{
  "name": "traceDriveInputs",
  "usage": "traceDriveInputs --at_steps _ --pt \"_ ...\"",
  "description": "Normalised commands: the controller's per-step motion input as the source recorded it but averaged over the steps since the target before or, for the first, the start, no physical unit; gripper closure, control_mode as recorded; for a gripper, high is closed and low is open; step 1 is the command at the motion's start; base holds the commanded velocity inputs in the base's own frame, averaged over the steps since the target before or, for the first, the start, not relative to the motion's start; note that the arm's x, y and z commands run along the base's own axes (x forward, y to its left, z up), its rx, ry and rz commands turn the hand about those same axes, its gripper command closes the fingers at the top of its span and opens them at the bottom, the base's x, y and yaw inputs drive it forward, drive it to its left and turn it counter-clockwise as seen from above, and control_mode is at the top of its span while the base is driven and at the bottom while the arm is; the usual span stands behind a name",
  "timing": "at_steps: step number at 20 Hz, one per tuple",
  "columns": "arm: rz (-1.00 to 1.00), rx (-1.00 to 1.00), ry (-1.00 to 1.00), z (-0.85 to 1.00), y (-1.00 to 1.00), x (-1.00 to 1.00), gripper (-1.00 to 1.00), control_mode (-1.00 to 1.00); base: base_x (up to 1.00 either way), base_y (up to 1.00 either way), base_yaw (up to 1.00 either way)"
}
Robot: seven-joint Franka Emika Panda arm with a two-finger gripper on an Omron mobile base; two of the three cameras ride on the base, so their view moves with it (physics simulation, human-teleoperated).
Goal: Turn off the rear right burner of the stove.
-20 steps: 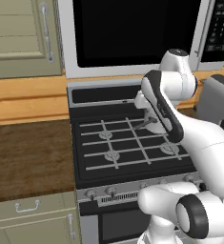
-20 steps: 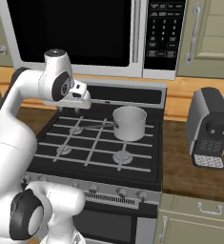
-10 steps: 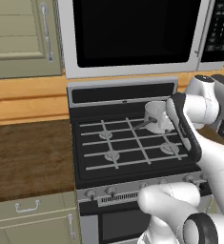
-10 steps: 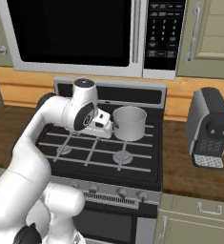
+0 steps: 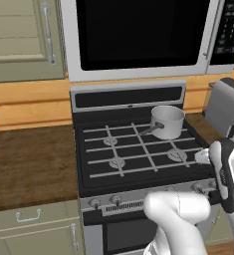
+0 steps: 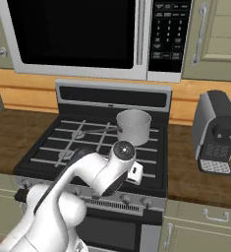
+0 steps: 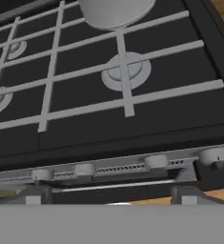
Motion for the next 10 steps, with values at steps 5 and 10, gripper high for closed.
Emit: traceDriveInputs --at_steps 5,10 --pt "0.03 0.01 -0.31 -0.63 -0.76 -0.02 -1.00 -1.00 0.00 0.00 0.00" --pt "0.16 -0.11 -0.31 -0.53 -0.27 0.00 -1.00 -1.00 0.00 0.00 0.00"
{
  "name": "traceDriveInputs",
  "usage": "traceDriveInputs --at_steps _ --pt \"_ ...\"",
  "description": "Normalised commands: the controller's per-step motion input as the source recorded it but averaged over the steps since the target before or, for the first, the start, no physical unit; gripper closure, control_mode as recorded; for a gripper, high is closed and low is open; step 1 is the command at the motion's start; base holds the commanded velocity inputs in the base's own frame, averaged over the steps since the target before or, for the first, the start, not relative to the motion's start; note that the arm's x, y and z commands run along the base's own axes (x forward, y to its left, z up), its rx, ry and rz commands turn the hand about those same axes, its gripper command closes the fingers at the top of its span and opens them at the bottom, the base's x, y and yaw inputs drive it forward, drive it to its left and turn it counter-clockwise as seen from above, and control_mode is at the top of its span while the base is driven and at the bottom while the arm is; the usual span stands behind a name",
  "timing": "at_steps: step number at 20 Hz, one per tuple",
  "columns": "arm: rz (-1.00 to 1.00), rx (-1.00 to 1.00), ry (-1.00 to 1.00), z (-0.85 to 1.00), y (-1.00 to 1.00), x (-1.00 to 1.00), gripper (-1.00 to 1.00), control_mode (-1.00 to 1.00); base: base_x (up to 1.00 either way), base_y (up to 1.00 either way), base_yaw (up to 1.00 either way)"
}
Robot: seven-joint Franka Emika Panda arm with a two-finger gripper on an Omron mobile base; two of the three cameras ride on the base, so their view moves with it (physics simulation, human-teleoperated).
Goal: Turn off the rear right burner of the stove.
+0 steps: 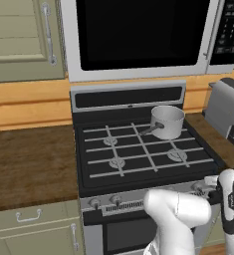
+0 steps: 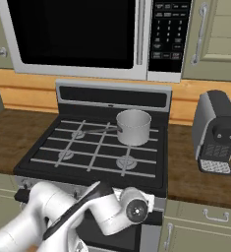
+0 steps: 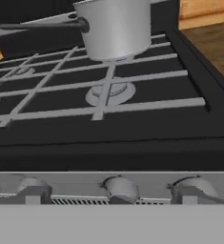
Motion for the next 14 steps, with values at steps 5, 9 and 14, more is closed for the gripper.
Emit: traceDriveInputs --at_steps 5,9,14 --pt "0.19 -0.29 -0.35 -0.65 -0.01 -0.05 -1.00 -1.00 0.00 0.00 0.00" --pt "0.21 -0.21 -0.36 -0.45 -0.23 -0.29 -1.00 -1.00 0.00 0.00 0.00" --pt "0.24 -0.07 -0.35 -0.24 -0.47 -0.42 -1.00 -1.00 0.00 0.00 0.00"
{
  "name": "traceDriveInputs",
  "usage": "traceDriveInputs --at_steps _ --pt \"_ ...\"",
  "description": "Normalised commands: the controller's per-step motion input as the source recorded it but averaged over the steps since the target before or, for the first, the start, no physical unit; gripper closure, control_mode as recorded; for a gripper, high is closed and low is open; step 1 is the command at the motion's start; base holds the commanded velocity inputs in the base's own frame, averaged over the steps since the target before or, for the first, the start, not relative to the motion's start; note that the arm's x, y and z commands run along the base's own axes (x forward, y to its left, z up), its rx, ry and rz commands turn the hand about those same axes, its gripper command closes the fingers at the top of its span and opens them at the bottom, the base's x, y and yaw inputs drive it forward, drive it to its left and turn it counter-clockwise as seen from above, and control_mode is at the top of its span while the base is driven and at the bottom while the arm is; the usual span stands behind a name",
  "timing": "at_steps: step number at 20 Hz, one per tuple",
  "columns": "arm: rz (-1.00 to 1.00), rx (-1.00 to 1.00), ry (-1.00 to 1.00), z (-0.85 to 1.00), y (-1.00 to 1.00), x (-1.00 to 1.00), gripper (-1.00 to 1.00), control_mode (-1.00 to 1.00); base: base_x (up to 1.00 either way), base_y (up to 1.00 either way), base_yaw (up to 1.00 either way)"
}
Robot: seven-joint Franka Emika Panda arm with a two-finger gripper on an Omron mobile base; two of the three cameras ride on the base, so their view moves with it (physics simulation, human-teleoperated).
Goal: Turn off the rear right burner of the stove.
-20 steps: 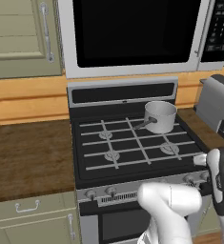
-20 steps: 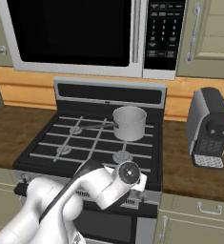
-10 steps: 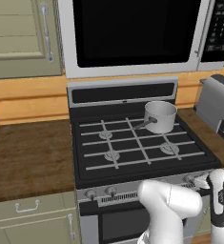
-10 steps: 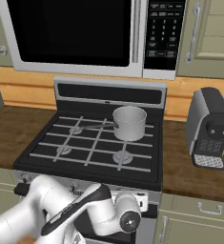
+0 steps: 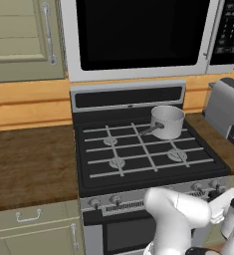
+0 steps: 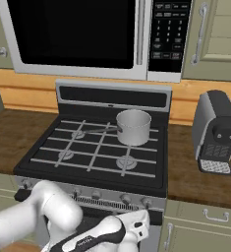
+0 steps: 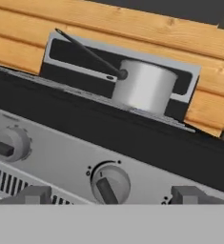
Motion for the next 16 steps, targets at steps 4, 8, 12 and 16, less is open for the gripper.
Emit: traceDriveInputs --at_steps 4,8,12,16 --pt "0.03 0.00 -0.06 -0.08 -0.05 0.08 -1.00 -1.00 0.00 0.00 0.00" --pt "0.04 -0.03 -0.13 -0.10 0.00 0.16 -1.00 -1.00 0.00 0.00 0.00" --pt "0.13 -0.14 -0.22 -0.31 0.00 0.09 -1.00 -1.00 0.00 0.00 0.00" --pt "0.11 -0.12 -0.21 -0.32 0.00 0.10 -1.00 -1.00 0.00 0.00 0.00"
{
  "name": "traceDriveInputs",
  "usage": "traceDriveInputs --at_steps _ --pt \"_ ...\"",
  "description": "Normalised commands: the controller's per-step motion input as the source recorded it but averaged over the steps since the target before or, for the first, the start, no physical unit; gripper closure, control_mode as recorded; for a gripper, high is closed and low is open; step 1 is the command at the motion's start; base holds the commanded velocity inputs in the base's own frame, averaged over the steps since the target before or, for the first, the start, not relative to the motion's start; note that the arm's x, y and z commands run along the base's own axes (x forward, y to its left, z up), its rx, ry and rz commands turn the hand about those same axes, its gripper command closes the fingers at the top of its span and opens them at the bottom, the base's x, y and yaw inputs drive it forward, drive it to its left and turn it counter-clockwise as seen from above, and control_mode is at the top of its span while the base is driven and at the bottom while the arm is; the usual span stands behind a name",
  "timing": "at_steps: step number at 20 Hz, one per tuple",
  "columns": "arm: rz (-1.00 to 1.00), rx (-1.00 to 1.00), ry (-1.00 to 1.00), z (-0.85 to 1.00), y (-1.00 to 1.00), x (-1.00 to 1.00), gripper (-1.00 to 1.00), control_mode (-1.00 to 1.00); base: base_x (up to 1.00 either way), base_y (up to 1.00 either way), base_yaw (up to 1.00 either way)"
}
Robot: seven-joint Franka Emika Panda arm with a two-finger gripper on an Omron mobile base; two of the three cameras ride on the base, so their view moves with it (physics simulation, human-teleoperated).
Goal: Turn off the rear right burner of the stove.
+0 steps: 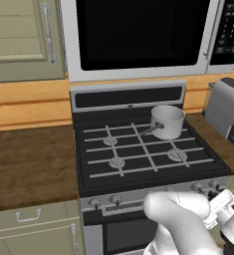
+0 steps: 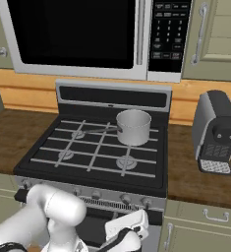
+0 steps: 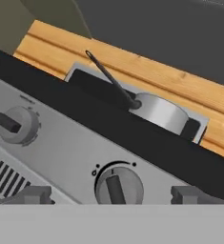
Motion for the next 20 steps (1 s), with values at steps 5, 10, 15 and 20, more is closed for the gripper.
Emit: traceDriveInputs --at_steps 5,10,15,20 --pt "0.08 -0.07 -0.23 -0.18 -0.13 0.24 -1.00 -1.00 0.00 0.00 0.00" --pt "0.01 -0.02 -0.13 -0.12 -0.15 0.34 -1.00 -1.00 0.00 0.00 0.00" --pt "0.00 0.00 -0.01 -0.07 -0.06 0.30 -1.00 -1.00 0.00 0.00 0.00" --pt "0.00 -0.04 -0.09 0.00 0.00 0.07 -1.00 -1.00 0.00 0.00 0.00"
